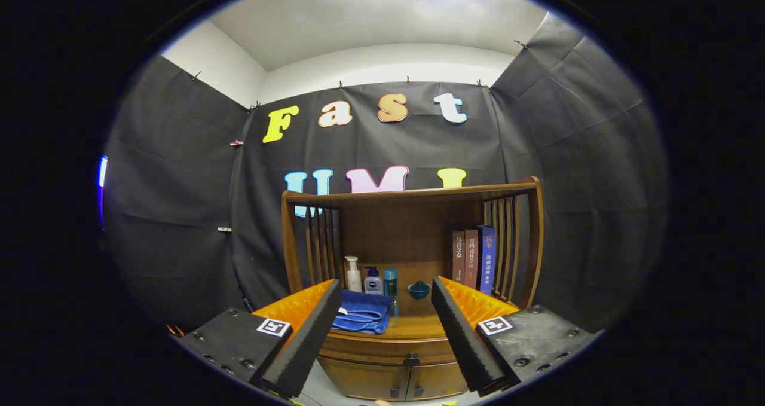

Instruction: Pull open the drawer, take out the items inside it, and place them on the countertop above the cabinet.

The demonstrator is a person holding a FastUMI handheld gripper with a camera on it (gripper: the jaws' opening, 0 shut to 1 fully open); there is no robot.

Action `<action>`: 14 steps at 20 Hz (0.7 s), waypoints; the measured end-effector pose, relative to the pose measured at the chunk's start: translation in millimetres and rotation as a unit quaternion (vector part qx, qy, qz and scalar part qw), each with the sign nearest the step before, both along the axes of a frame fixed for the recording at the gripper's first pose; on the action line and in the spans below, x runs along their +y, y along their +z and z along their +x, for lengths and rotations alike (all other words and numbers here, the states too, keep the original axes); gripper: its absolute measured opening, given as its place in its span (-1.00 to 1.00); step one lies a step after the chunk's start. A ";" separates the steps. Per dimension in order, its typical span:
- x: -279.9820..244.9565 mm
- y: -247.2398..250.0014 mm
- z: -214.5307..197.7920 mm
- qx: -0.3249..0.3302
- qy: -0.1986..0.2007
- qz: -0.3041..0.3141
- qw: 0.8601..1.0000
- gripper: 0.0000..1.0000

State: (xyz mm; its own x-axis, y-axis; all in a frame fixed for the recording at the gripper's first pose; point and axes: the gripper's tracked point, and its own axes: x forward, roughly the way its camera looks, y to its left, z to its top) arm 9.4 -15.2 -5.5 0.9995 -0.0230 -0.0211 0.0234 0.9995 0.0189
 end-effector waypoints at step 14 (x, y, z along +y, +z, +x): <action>-4.1 -23.2 15.1 0.023 -0.006 -0.010 1.000 0.96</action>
